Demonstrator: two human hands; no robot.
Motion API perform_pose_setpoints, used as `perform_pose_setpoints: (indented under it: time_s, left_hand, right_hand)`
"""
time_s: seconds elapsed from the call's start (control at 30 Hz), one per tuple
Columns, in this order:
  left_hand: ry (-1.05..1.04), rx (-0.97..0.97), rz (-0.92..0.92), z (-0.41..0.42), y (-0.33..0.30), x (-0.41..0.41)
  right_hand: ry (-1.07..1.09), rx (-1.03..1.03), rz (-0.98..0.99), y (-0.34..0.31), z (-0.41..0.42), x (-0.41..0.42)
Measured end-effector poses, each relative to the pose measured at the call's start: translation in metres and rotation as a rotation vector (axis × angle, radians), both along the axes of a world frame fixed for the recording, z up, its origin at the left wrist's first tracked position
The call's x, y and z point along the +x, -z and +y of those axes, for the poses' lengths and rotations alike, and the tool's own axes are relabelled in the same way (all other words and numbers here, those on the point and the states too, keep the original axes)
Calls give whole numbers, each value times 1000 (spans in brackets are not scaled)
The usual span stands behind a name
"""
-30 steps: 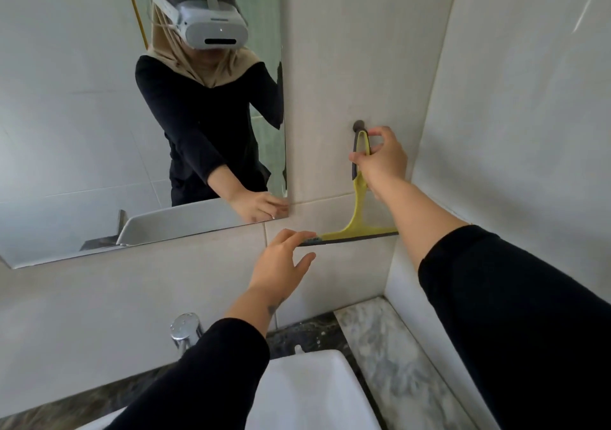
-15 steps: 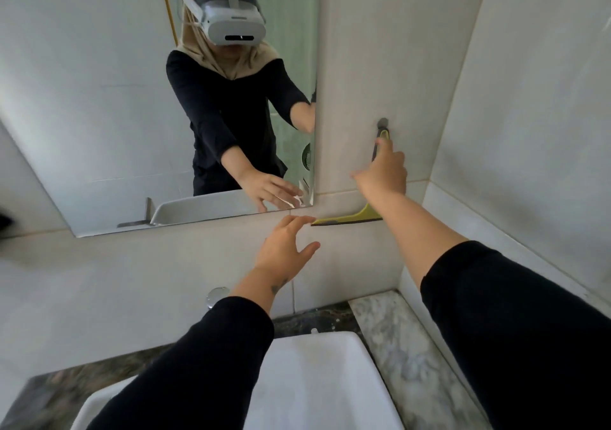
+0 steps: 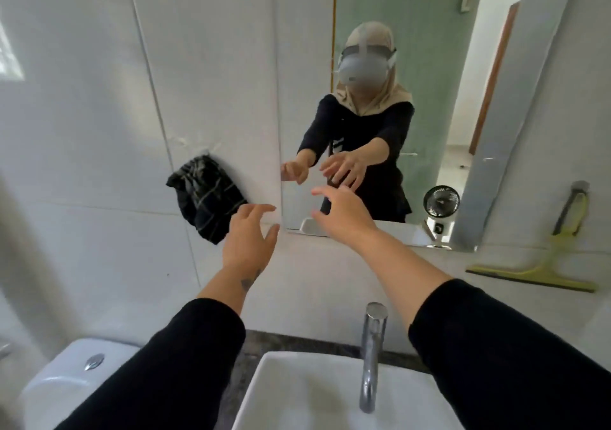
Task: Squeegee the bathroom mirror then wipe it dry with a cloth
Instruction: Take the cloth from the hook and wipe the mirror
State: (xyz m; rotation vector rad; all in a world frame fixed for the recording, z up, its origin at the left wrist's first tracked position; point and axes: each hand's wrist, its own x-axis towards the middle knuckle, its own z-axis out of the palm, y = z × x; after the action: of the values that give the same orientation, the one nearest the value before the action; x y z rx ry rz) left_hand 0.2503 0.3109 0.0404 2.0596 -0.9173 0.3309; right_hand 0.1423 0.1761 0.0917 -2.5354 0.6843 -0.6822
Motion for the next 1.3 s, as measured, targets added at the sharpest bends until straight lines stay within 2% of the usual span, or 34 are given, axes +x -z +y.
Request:
perform_pose_setpoints:
  time_s: [0.1, 0.23, 0.5, 0.63, 0.77, 0.97, 1.07, 1.13, 1.3]
  left_hand:
    - [-190, -44, 25, 34, -6, 40]
    - [-291, -22, 106, 52, -7, 91]
    - [-199, -122, 329, 45, 12, 151]
    - [-93, -219, 320, 40, 23, 153]
    - [-77, -291, 223, 39, 11, 136]
    - [81, -453, 96, 29, -42, 99]
    - [95, -427, -101, 15, -76, 87]
    - [101, -393, -227, 3, -102, 80]
    - [14, -258, -354, -37, -169, 65]
  right_hand:
    - [-182, -17, 16, -1, 34, 53]
    - [-294, -20, -5, -1, 65, 120]
    - [-178, 25, -89, 21, 93, 214]
    - [-199, 210, -113, 24, 102, 236]
    - [-248, 197, -156, 9, 100, 235]
    - [-275, -47, -317, -43, 90, 197]
    - [-250, -242, -417, -89, 77, 167]
    - [-152, -412, -463, -123, 62, 148]
    - [49, -675, -516, -200, 10, 108]
